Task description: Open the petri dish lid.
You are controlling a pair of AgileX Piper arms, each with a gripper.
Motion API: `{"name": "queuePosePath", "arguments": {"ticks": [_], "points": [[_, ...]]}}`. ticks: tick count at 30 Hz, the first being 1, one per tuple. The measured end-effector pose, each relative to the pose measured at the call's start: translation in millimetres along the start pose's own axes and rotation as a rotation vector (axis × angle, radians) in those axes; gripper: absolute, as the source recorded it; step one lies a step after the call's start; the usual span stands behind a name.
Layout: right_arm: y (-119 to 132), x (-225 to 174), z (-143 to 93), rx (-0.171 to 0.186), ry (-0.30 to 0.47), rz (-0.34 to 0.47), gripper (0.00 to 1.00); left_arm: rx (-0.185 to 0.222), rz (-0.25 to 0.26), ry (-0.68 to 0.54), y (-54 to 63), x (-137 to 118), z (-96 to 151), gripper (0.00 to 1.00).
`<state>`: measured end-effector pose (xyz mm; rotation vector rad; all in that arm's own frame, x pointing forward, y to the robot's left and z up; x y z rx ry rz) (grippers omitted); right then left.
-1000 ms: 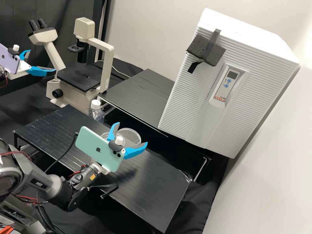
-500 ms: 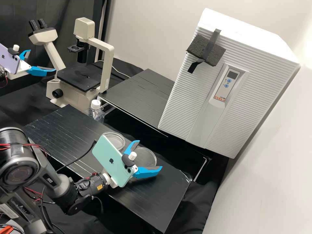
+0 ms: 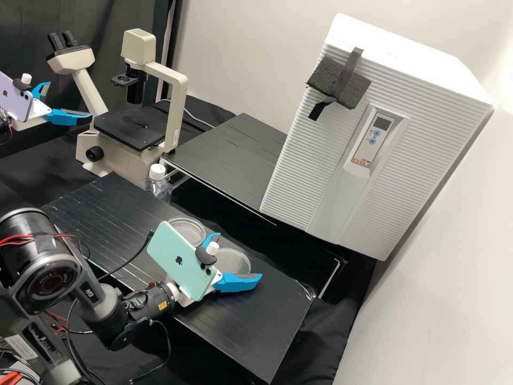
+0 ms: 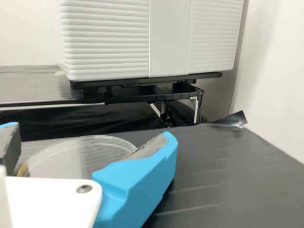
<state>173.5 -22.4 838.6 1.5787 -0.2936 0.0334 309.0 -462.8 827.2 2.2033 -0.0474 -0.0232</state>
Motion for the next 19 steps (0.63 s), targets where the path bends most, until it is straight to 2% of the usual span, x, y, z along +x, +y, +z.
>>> {"name": "queuePosePath", "arguments": {"ticks": [6,9,14,19], "points": [[0,0,0,0.002,-0.004,0.004,1.0,0.0,0.0,0.0,0.0,0,0,1.0],[0,0,0,0.021,-0.02,0.023,1.0,0.0,0.0,0.0,0.0,0,0,1.0],[8,-3,2,0.107,-0.093,0.137,1.0,0.0,0.0,0.0,0.0,0,0,1.0],[20,-5,5,0.222,-0.062,0.176,1.0,0.0,0.0,0.0,0.0,0,0,1.0]]}}
